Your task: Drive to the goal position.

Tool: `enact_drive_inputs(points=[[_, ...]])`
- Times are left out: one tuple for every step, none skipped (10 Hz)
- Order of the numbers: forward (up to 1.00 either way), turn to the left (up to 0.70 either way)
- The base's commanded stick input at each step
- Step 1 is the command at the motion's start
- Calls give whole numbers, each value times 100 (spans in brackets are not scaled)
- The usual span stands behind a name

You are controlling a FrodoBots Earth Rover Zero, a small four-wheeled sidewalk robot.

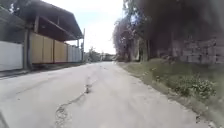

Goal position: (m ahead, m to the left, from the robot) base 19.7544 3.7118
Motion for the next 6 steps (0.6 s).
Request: enact_drive_inputs(points=[[85,0],[85,0],[85,0],[85,0],[85,0],[85,0]])
